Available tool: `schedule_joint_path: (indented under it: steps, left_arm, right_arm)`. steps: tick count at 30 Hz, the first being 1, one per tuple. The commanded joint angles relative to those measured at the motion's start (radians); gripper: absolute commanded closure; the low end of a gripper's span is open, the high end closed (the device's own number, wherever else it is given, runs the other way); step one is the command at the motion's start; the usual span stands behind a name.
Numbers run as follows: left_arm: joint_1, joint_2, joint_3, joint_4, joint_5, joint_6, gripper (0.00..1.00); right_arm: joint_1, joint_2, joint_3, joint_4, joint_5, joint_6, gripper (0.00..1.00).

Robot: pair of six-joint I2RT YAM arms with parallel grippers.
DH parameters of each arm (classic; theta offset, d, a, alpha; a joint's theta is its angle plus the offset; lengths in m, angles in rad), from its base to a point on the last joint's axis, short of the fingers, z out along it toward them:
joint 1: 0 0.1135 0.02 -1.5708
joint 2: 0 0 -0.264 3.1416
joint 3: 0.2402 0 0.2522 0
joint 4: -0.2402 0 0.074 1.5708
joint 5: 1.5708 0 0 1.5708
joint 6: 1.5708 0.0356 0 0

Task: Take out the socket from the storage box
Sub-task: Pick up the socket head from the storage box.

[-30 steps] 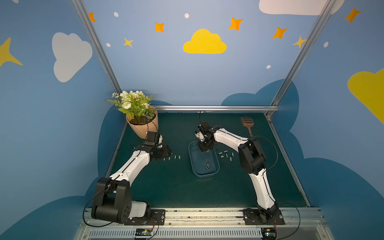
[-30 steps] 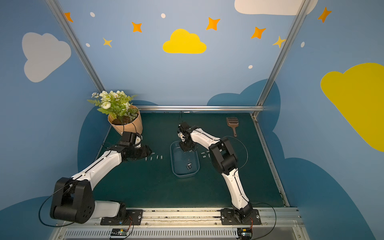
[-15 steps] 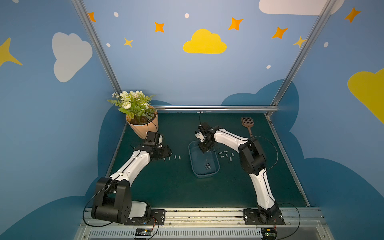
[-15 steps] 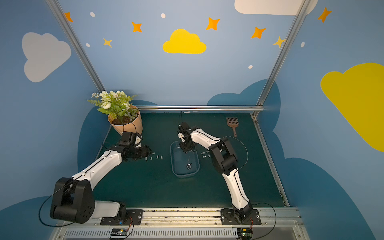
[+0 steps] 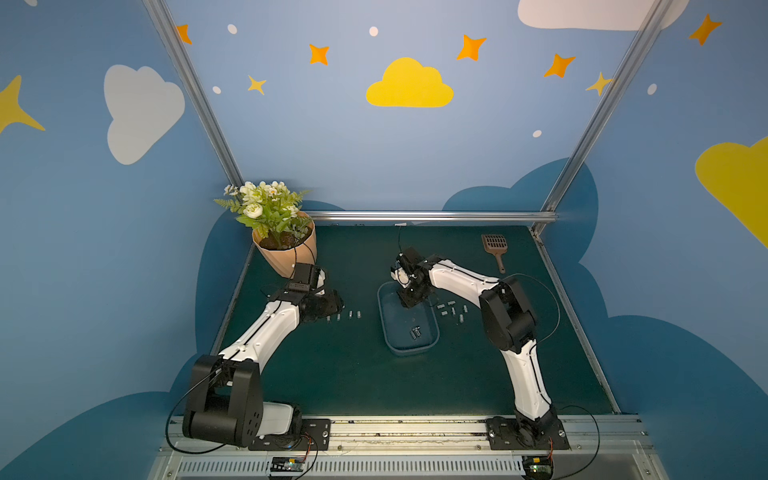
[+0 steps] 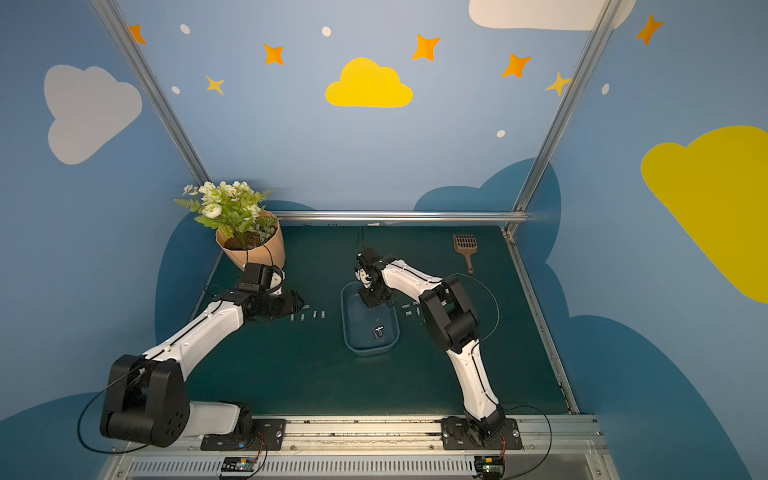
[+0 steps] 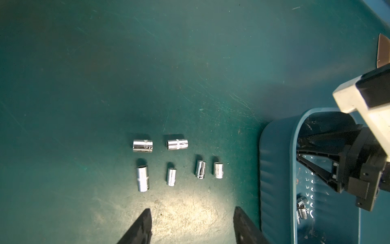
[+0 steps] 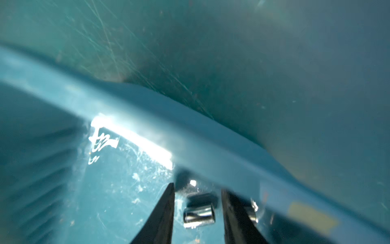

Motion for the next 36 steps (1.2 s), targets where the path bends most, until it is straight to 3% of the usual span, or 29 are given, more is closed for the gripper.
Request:
schedule_joint_path:
  steps: [1, 19, 36]
  left_arm:
    - [0.0, -0.023, -0.012, 0.006, 0.009, 0.0, 0.37]
    - [0.0, -0.028, -0.016, 0.006, 0.008, 0.0, 0.37]
    - [0.0, -0.025, -0.019, 0.006, 0.006, 0.001, 0.37]
  right_arm:
    - [0.0, -0.039, -0.022, -0.031, 0.002, -0.018, 0.61]
    - [-0.002, -0.056, -0.049, -0.044, 0.022, -0.022, 0.63]
    - [-0.003, -0.078, -0.063, -0.044, 0.02, -0.018, 0.75]
